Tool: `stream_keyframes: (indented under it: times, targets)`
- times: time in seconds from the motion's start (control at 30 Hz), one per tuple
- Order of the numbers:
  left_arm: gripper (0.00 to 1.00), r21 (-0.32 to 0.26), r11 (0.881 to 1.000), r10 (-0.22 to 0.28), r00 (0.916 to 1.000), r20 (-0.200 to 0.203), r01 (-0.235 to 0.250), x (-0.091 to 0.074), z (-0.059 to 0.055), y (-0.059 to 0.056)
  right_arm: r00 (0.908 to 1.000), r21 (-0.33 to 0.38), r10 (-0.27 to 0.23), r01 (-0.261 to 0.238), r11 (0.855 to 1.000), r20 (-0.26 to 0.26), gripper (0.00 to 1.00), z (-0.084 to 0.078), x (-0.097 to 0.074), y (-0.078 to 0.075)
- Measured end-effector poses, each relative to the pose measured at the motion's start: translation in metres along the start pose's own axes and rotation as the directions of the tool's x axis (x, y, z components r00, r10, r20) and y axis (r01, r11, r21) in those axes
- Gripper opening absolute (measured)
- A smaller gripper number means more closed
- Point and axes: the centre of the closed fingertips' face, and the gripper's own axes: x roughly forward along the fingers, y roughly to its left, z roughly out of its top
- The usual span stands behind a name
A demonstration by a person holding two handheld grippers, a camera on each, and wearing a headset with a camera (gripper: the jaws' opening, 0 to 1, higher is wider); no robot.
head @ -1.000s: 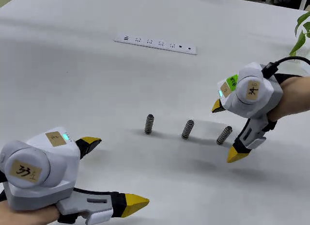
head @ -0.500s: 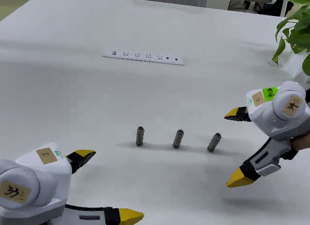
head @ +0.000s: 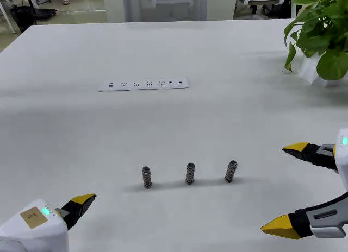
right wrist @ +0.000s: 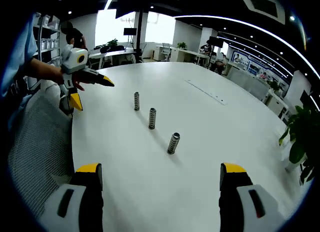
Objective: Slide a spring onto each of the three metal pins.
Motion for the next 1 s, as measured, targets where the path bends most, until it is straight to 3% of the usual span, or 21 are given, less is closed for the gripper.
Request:
stream_keyframes:
  times: [0.07,0.17,0.23,0.43,1.0]
  targets:
    - [1.00,-0.001,1.000,0.010,0.9999,-0.007,-0.010,-0.001,0.002,0.003,0.9997,0.026,-0.006,0.005,1.000,0.026,0.99,-0.001,-0.002,0.006]
    - [1.00,0.003,0.999,0.034,0.9994,0.004,-0.034,0.000,0.006,0.007,0.9997,0.036,-0.014,0.013,0.999,0.020,0.99,-0.011,-0.007,0.013]
    - [1.00,-0.003,0.999,0.049,0.9987,0.013,-0.049,0.000,0.007,0.010,0.9993,0.044,-0.032,0.031,0.999,0.017,0.99,-0.016,-0.011,0.013]
    - [1.00,-0.018,0.998,0.060,0.9981,0.012,-0.060,0.001,0.004,0.013,0.9946,0.080,-0.087,0.082,0.993,0.057,0.99,-0.014,-0.013,0.011]
    - [1.00,-0.018,0.999,0.039,0.9992,0.003,-0.039,0.009,-0.002,0.010,0.9937,0.130,-0.089,0.079,0.988,0.069,0.99,-0.021,-0.004,0.024]
